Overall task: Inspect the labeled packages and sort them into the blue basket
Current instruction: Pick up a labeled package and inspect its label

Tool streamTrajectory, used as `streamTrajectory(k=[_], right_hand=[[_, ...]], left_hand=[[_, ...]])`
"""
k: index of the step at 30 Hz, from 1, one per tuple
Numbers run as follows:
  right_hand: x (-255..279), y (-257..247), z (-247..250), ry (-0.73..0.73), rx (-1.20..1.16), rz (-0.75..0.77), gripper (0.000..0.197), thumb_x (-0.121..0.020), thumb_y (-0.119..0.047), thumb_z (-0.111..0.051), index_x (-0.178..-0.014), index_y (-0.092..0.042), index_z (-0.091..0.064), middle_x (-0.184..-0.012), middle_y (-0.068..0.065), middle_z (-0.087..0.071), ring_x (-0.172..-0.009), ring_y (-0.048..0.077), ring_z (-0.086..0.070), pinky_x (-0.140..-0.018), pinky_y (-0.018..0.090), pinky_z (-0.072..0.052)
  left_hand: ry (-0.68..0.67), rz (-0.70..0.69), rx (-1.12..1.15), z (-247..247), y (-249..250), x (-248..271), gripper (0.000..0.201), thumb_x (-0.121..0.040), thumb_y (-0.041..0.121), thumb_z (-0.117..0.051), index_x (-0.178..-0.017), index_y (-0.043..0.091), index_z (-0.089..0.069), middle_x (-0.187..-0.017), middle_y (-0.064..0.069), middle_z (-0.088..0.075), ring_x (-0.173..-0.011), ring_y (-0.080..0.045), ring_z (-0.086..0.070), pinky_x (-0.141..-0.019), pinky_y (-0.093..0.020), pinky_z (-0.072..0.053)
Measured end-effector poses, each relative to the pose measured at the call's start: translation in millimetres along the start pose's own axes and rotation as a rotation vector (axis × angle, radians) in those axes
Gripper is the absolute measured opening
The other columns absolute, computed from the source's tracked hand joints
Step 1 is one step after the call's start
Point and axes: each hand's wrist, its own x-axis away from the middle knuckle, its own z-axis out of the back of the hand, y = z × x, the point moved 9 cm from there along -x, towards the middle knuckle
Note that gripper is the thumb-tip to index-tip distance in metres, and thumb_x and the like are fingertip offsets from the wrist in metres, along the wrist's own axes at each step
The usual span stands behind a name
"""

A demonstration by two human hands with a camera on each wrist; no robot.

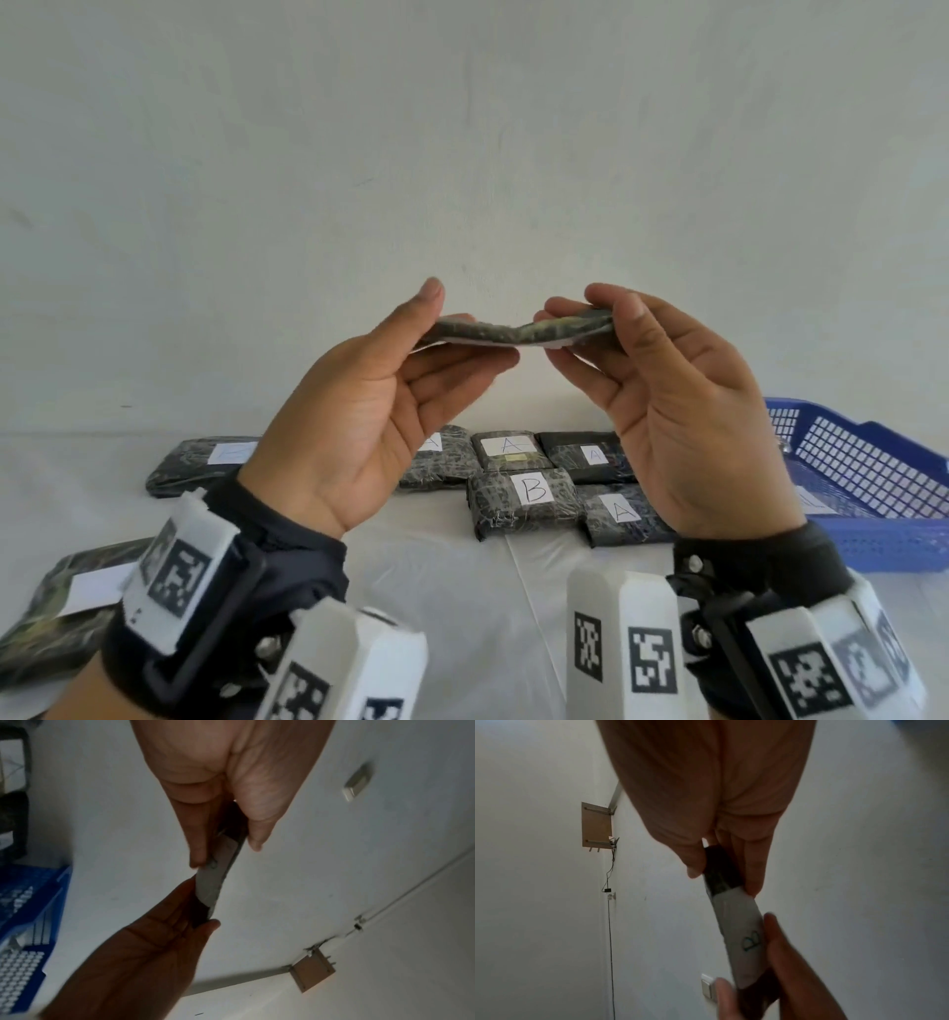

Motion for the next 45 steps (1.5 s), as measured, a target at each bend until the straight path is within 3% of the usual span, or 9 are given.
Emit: streamTrajectory(k=[3, 8, 13, 18, 21, 32, 35, 41, 45], right_hand=[[0, 1, 0, 0.048, -0.014, 0.001, 0.033, -0.087, -0.025, -0.060, -0.107, 0.001, -0.066, -0.102, 0.021, -0.078, -0.104, 0.032, -0.076, -0.090, 0.040, -0.063], [3, 4, -10, 0.041, -0.059, -0.023, 0.034, -0.086, -0.021, -0.064, -0.112, 0.002, -0.064, -0.109, 0.024, -0.076, -0.112, 0.038, -0.073, -0.095, 0.043, -0.062], [1, 8, -5, 0.112, -0.004, 0.008, 0.028, -0.087, -0.019, -0.065, -0.109, 0.000, -0.065, -0.104, 0.021, -0.078, -0.103, 0.032, -0.076, -0.091, 0.041, -0.063], [4, 7, -11, 0.110, 0.010, 0.005, 0.048, -0.076, -0.018, -0.074, -0.117, 0.001, -0.061, -0.112, 0.029, -0.073, -0.109, 0.036, -0.075, -0.096, 0.042, -0.062], [5, 5, -9, 0.132, 0.039, 0.046, 0.041, -0.078, -0.015, -0.073, -0.115, -0.001, -0.061, -0.102, 0.021, -0.075, -0.098, 0.029, -0.077, -0.091, 0.038, -0.063], [8, 8, -10, 0.163, 0.270, 0.055, 0.064, -0.070, -0.029, -0.086, -0.125, -0.010, -0.060, -0.095, 0.001, -0.078, -0.103, 0.025, -0.076, -0.101, 0.049, -0.059], [9, 10, -12, 0.151, 0.304, 0.035, 0.068, -0.068, -0.031, -0.087, -0.127, -0.013, -0.058, -0.106, 0.009, -0.079, -0.106, 0.027, -0.076, -0.102, 0.048, -0.058], [7, 11, -8, 0.141, 0.217, 0.031, 0.062, -0.075, -0.029, -0.086, -0.127, -0.010, -0.059, -0.108, 0.011, -0.078, -0.109, 0.031, -0.075, -0.101, 0.048, -0.058], [6, 6, -8, 0.122, 0.104, 0.038, 0.033, -0.091, -0.022, -0.065, -0.117, -0.003, -0.061, -0.105, 0.020, -0.074, -0.105, 0.029, -0.075, -0.096, 0.048, -0.061]], left_hand=[[0.032, -0.098, 0.001, 0, 0, -1, 0.040, -0.078, 0.039, -0.069, -0.101, 0.006, -0.070, -0.117, -0.021, -0.076, -0.102, -0.026, -0.078, -0.081, -0.031, -0.064], [0.073, -0.178, 0.055, 3, 5, -1, 0.034, -0.076, 0.037, -0.069, -0.091, 0.007, -0.069, -0.095, -0.015, -0.080, -0.092, -0.021, -0.080, -0.076, -0.026, -0.063], [0.060, -0.170, 0.008, 3, 5, 0, 0.031, -0.077, 0.036, -0.070, -0.087, 0.007, -0.069, -0.097, -0.016, -0.079, -0.092, -0.023, -0.079, -0.079, -0.029, -0.064], [0.046, -0.186, -0.032, 1, 5, 0, 0.022, -0.076, 0.028, -0.071, -0.087, 0.008, -0.071, -0.101, -0.017, -0.080, -0.095, -0.021, -0.079, -0.078, -0.026, -0.063], [0.038, -0.193, -0.051, -1, 4, 0, 0.020, -0.075, 0.028, -0.072, -0.085, 0.010, -0.072, -0.103, -0.017, -0.080, -0.097, -0.021, -0.079, -0.079, -0.026, -0.063], [0.055, -0.193, -0.145, 2, 1, 0, 0.041, -0.064, 0.026, -0.082, -0.097, 0.003, -0.074, -0.104, -0.018, -0.079, -0.099, -0.023, -0.078, -0.078, -0.022, -0.061], [0.048, -0.179, -0.140, 2, 0, 0, 0.036, -0.067, 0.024, -0.080, -0.097, 0.003, -0.074, -0.104, -0.016, -0.080, -0.099, -0.024, -0.079, -0.078, -0.022, -0.061], [0.046, -0.171, -0.061, 1, -2, 0, 0.020, -0.078, 0.029, -0.073, -0.081, 0.010, -0.074, -0.092, -0.012, -0.079, -0.092, -0.021, -0.079, -0.079, -0.026, -0.063], [0.037, -0.154, -0.015, -2, 1, 2, 0.033, -0.080, 0.039, -0.067, -0.090, 0.007, -0.069, -0.098, -0.016, -0.080, -0.095, -0.023, -0.079, -0.080, -0.028, -0.064]])
